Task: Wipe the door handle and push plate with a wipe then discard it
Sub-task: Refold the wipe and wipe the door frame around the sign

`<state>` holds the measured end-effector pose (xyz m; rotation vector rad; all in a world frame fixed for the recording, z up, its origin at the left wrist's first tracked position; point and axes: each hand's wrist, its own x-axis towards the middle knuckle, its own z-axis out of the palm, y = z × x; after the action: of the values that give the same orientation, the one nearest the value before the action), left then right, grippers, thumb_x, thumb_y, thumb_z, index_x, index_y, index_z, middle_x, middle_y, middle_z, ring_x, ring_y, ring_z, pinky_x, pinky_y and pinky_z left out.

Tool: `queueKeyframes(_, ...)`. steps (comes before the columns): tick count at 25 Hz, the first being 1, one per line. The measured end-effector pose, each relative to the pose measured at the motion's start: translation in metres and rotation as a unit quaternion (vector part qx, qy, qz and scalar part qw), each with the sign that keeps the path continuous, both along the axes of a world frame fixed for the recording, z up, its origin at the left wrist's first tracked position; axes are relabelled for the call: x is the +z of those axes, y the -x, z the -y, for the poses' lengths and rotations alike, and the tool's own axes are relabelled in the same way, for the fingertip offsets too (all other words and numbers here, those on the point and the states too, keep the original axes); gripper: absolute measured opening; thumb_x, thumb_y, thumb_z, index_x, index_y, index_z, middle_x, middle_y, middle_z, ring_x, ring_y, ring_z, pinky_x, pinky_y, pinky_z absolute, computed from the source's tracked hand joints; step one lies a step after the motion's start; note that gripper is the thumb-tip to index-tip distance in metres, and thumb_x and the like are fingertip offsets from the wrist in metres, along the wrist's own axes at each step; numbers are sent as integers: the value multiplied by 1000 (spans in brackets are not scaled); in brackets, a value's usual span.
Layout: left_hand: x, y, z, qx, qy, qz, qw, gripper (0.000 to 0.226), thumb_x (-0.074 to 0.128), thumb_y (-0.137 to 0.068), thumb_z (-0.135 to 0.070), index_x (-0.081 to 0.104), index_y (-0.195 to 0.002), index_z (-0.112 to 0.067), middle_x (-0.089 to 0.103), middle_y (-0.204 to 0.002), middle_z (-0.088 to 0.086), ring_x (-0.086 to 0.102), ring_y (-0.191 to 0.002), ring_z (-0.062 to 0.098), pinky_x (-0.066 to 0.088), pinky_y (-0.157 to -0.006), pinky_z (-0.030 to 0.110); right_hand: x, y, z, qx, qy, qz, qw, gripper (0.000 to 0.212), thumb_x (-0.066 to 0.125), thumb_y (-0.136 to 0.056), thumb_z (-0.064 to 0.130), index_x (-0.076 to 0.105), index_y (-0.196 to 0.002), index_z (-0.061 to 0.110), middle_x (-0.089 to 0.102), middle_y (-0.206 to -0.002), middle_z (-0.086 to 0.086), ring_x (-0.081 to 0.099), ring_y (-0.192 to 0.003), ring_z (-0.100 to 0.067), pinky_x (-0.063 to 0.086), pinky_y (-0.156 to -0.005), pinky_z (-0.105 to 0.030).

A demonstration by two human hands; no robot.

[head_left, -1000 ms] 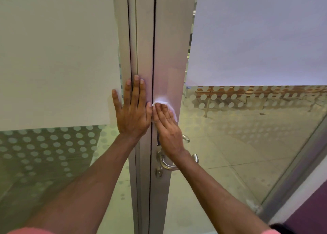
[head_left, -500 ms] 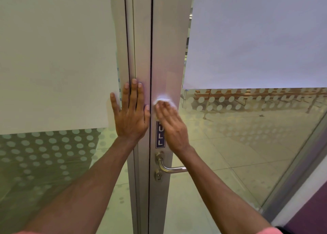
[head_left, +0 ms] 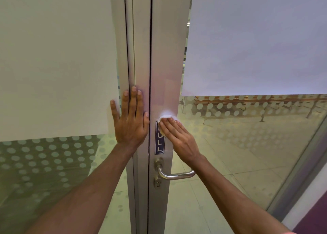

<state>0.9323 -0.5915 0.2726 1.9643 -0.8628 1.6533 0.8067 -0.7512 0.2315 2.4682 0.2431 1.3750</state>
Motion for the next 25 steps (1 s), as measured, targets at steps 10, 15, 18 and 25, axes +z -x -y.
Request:
queueKeyframes(10,0,-1,0,-3,2,-6,1000,63,17,-104,-39,-4,-158,-14,-13,-165,2,-10,-153,19,-14,-122,49,-16,-12,-22,14,10,-36,999,63,59,-86,-6,39,-144,8,29,-153,-9,25,-145,-21,16,-121,-38)
queueKeyframes(15,0,0,0,-5,1,-4,1000,63,17,-104,-38,-4,-158,-13,-14,-165,1,-10,-153,19,-13,-122,50,20,-3,-9,1,-25,9,1000,62,47,-82,-16,44,-141,4,44,-147,-14,32,-141,-23,25,-119,-39)
queueKeyframes(18,0,1,1,-3,0,-2,1000,63,16,-104,-38,-5,-158,-14,-14,-165,1,-11,-153,18,-13,-122,50,74,-21,-8,14,-91,86,992,57,37,-88,-17,39,-143,0,43,-148,-17,24,-144,-21,21,-121,-39)
queueKeyframes(25,0,0,1,-2,0,-1,1000,63,17,-104,-38,-6,-158,-14,-17,-165,0,-13,-153,18,-14,-121,49,8,-1,13,46,80,-94,991,59,50,-90,-4,36,-146,7,38,-152,-14,21,-145,-20,17,-121,-39)
